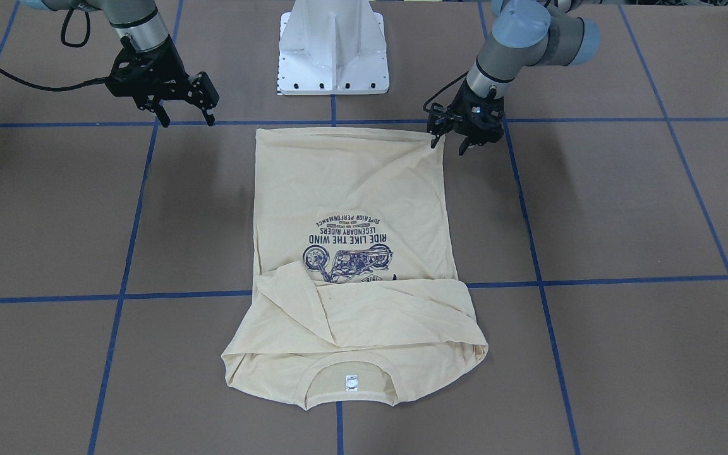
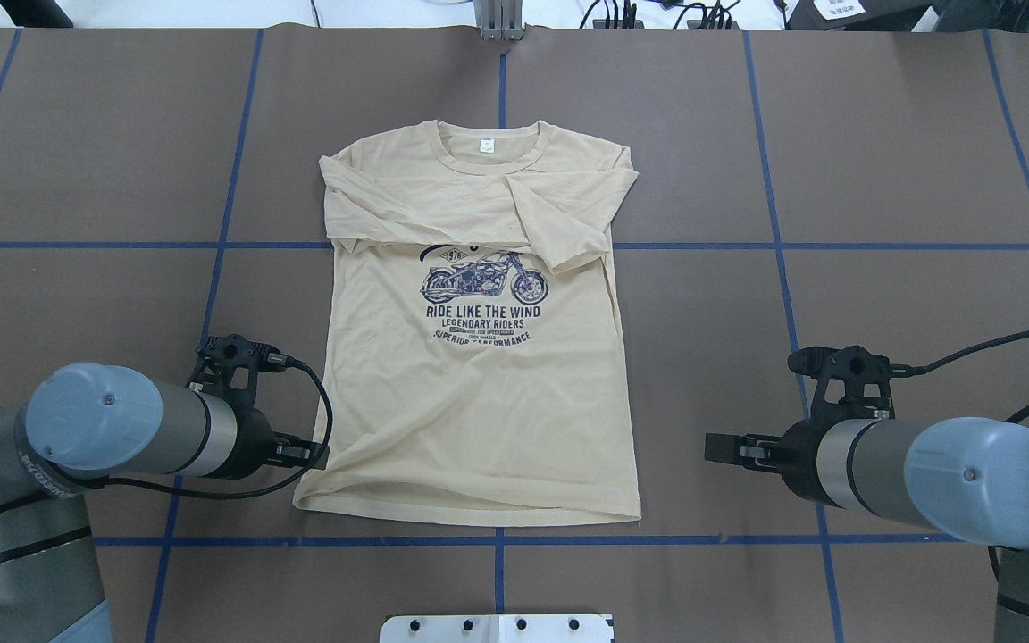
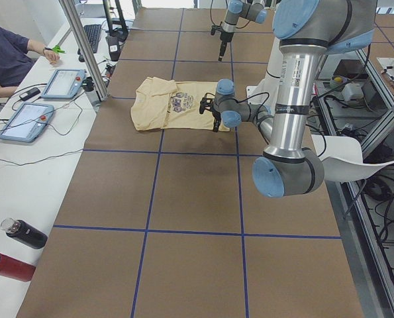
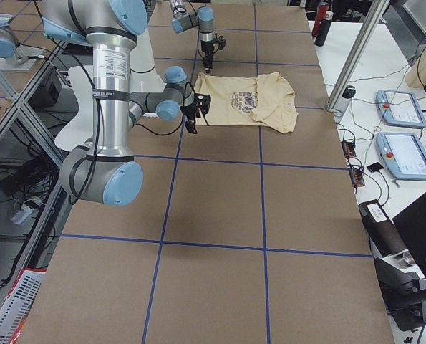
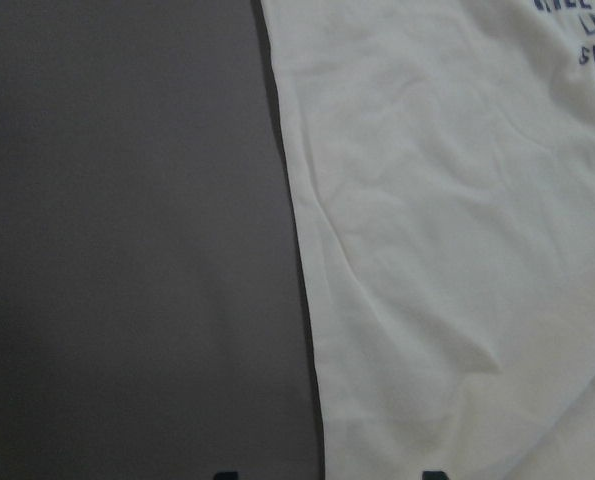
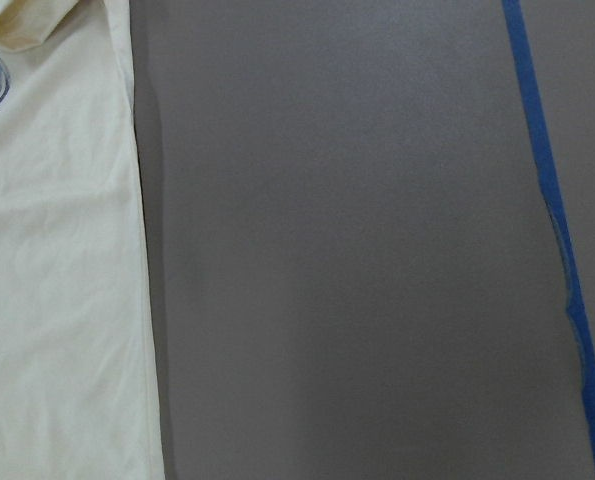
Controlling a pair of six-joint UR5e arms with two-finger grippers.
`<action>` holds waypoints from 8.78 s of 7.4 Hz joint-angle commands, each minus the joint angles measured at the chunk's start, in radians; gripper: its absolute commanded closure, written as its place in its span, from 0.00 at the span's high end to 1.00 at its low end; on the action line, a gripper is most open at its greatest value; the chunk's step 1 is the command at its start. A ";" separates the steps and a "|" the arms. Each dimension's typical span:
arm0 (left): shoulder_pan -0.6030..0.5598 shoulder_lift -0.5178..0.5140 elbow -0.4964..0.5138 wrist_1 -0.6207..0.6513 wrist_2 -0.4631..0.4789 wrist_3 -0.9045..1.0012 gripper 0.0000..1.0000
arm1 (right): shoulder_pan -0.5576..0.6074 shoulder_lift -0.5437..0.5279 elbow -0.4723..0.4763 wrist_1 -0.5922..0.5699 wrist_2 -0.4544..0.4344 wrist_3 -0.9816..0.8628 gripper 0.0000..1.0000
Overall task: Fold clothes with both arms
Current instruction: 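Grasp the hem corners with the left and right grippers, then lift the hem with both grippers and fold it toward the collar, then release the hem at the collar and raise both grippers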
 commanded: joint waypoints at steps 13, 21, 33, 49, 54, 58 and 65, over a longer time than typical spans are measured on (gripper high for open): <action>0.043 -0.003 -0.008 0.005 -0.002 -0.074 0.00 | -0.102 0.272 -0.095 -0.216 -0.128 0.161 0.97; 0.043 0.002 -0.025 0.006 -0.005 -0.075 0.00 | -0.210 0.326 -0.223 -0.215 -0.246 0.209 0.66; 0.042 0.005 -0.032 0.006 -0.007 -0.074 0.00 | -0.233 0.344 -0.239 -0.215 -0.270 0.217 0.00; -0.102 -0.165 -0.235 0.449 -0.137 -0.072 0.00 | 0.036 0.451 -0.053 -0.448 0.051 0.033 0.00; -0.245 -0.236 -0.134 0.437 -0.038 -0.063 0.00 | 0.178 0.566 -0.275 -0.256 0.034 -0.007 0.00; -0.267 -0.253 0.088 0.242 -0.031 -0.031 0.00 | 0.224 0.642 -0.440 -0.211 0.034 -0.055 0.00; -0.313 -0.252 0.173 0.221 -0.016 0.087 0.00 | 0.268 0.646 -0.577 -0.104 0.035 -0.122 0.00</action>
